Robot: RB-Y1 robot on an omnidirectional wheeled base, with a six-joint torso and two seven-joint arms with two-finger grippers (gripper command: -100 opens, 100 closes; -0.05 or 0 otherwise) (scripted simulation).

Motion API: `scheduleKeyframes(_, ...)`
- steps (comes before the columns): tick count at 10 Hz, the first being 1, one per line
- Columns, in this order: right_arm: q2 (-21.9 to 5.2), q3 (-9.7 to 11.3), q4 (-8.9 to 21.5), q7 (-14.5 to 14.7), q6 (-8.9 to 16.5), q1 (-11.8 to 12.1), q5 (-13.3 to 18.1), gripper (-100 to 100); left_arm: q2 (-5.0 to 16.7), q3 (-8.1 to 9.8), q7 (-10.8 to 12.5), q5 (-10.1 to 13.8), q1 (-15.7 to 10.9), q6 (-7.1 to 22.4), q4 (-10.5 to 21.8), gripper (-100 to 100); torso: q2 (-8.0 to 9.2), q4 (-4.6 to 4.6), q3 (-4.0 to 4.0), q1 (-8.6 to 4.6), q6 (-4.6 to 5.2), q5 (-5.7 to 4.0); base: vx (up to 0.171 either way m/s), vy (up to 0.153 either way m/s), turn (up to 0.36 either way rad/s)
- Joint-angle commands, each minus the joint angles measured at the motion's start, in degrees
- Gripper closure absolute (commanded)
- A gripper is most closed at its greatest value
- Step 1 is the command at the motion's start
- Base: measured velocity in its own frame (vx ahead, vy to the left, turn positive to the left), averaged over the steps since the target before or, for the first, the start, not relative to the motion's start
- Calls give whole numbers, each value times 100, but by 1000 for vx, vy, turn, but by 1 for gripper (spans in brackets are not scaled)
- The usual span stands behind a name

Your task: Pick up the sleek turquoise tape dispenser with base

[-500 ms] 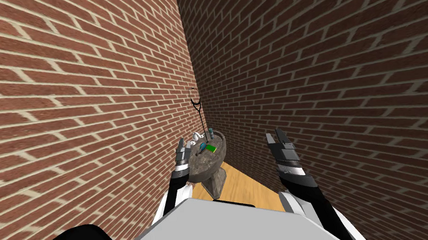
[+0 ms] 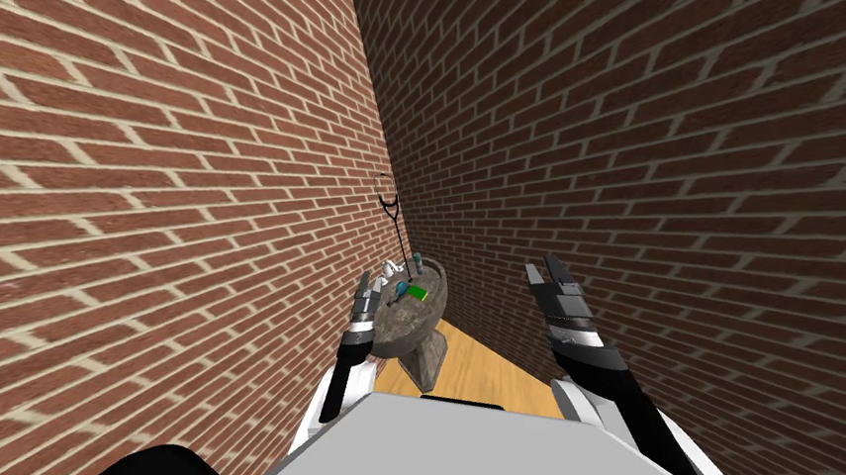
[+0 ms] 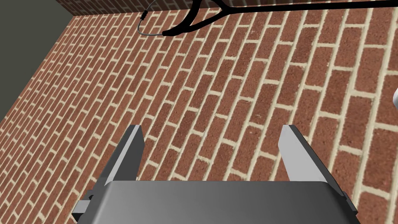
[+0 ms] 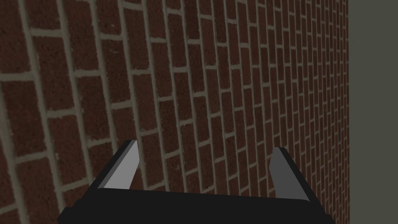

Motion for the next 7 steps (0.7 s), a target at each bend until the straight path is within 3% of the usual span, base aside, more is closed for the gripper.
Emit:
scheduleKeyframes(1,0,0,0,0,0,0,0,0,238,26,45,36,-233,235,205,-100,0,0,0,0,0,0,-10,-85,92)
scheduleKeyframes(3,0,0,0,0,0,0,0,0,456,79,122,98,-564,567,509,-100,1,0,1,-12,0,-3,-24,-99,121)
scheduleKeyframes(4,1,0,0,0,0,0,0,0,456,79,122,98,-597,567,538,-100,6,1,3,-19,0,-4,-26,-78,37)
scheduleKeyframes(6,0,0,0,0,0,0,0,0,608,141,212,172,-991,951,901,-100,6,1,3,-7,0,-2,-33,-84,108)
scheduleKeyframes(7,0,0,0,0,0,0,0,0,608,141,212,172,-1025,958,923,-100,7,2,4,-16,0,-4,-19,-84,70)
